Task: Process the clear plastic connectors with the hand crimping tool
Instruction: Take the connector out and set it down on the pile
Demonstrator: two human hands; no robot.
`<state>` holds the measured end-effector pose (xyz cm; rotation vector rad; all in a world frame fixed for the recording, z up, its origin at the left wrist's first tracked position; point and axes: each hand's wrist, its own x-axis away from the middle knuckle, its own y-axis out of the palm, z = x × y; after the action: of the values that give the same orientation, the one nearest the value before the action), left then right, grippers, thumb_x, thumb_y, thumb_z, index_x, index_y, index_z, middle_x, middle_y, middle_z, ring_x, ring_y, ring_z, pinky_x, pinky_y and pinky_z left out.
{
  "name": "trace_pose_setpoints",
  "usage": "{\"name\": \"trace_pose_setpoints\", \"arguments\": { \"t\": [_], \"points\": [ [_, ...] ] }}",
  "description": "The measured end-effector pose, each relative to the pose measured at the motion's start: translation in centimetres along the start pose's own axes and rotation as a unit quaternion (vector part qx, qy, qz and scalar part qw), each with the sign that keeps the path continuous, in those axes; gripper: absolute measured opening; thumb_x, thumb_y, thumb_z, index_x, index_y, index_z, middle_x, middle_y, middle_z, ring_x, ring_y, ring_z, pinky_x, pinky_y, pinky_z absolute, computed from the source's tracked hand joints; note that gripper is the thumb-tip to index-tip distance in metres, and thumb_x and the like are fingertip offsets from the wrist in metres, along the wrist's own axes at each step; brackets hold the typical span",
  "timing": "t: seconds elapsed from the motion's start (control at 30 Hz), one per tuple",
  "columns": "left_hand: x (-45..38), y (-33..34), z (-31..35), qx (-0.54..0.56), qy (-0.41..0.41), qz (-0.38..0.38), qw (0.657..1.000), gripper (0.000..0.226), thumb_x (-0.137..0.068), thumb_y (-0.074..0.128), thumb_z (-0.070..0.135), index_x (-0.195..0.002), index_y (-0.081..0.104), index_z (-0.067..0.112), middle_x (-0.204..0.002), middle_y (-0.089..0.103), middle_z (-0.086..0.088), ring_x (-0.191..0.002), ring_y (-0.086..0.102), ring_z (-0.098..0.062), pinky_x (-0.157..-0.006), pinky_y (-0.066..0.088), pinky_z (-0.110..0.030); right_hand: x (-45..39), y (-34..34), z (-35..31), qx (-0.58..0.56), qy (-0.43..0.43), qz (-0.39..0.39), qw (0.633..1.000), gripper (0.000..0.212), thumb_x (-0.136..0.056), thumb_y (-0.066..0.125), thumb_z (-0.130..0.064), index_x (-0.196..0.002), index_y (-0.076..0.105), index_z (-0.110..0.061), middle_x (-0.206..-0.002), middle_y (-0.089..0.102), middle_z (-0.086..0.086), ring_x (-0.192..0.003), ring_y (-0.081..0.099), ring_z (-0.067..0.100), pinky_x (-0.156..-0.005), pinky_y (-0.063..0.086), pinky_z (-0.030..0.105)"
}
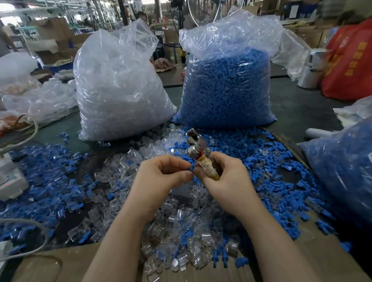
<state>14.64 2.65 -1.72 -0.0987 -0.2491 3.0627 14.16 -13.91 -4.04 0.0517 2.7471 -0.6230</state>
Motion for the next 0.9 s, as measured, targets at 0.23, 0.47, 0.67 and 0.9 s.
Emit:
{"name": "trace_pose_setpoints", "arguments": {
  "t": [0.23,0.47,0.67,0.9],
  "points": [
    [-0.5,-0.3,-0.8,-0.206,-0.003,0.071,0.976,0.025,-0.079,0.081,0.017,-0.095,0.066,0.029,-0.086,0.07,0.005,-0.078,0.067,-0.009,-0.064,0.052,-0.018,-0.1,0.1,0.2,0.051,0.016,0.022,0.998,0.024,-0.089,0.068,-0.031,-0.071,0.052,-0.031,-0.063,0.057,-0.024,-0.052,0.045,0.009,-0.054,0.042,0.039],
    [-0.7,-1.6,-1.8,-0.457,-0.046,0.058,0.886,0.014,-0.093,0.065,0.029,-0.105,0.07,0.03,-0.094,0.065,0.012,-0.076,0.058,-0.001,-0.065,0.047,-0.02,-0.1,0.0,0.3,0.053,0.025,0.044,0.997,0.025,-0.091,0.066,-0.036,-0.072,0.052,-0.027,-0.067,0.056,-0.024,-0.054,0.044,0.01,-0.059,0.046,0.045],
    [-0.6,-1.4,-1.5,-0.47,-0.057,-0.031,0.88,0.014,-0.091,0.064,0.044,-0.102,0.071,0.038,-0.09,0.064,0.021,-0.089,0.061,-0.004,-0.091,0.051,-0.033,-0.1,0.1,0.3,0.068,0.017,0.047,0.996,0.026,-0.09,0.067,-0.035,-0.071,0.05,-0.029,-0.066,0.056,-0.026,-0.054,0.045,0.01,-0.057,0.044,0.041],
    [-0.6,-0.9,-1.4,-0.421,-0.053,-0.033,0.905,0.017,-0.08,0.079,0.034,-0.081,0.064,0.043,-0.082,0.064,0.018,-0.076,0.059,0.005,-0.063,0.044,-0.014,-0.2,0.2,0.3,0.062,0.017,0.052,0.997,0.026,-0.09,0.067,-0.035,-0.071,0.052,-0.027,-0.059,0.054,-0.015,-0.054,0.045,0.01,-0.057,0.044,0.042]
  ]
}}
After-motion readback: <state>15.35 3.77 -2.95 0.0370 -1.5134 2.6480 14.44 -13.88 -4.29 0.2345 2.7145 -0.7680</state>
